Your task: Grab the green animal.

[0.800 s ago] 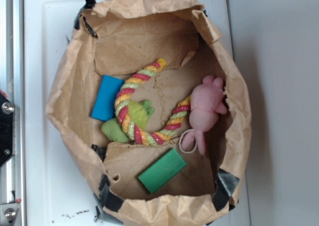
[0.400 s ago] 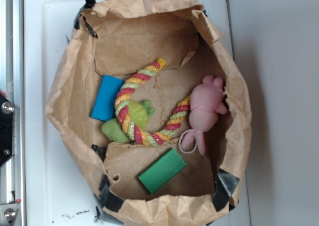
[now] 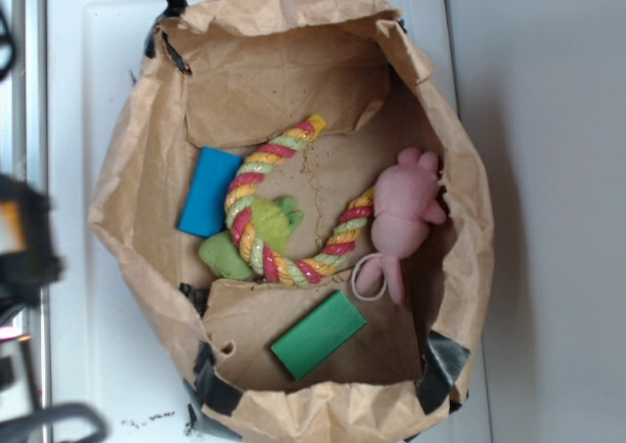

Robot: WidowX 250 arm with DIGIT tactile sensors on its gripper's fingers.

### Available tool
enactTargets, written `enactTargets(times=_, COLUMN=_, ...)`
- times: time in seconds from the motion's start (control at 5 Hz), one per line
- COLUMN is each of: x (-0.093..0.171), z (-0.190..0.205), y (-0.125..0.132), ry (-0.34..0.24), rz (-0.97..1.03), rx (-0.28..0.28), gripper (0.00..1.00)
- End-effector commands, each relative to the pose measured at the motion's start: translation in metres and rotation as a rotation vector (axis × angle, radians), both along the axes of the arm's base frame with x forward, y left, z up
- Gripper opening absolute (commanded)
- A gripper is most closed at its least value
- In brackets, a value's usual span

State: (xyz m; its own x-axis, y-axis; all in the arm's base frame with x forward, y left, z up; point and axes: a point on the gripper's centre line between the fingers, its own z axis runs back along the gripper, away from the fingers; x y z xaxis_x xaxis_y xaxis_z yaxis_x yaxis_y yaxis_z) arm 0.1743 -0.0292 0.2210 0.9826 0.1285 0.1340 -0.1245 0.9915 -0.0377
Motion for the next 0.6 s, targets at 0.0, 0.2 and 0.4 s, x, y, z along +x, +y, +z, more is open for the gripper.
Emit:
enactTargets(times=0.0, x=0.064, z=-0.01, y=0.016, ry=-0.069, rz=0.062, rx=-0.019, gripper=1.0)
enactTargets(times=0.2, x=0.084, z=-0.019, y=0.027, ry=-0.106, rz=0.089, rx=-0.017, gripper=1.0)
enactTargets(times=0.4, x=0.095, z=-0.035, y=0.036, ry=-0.133, rz=0.097, rx=0.011, gripper=1.0)
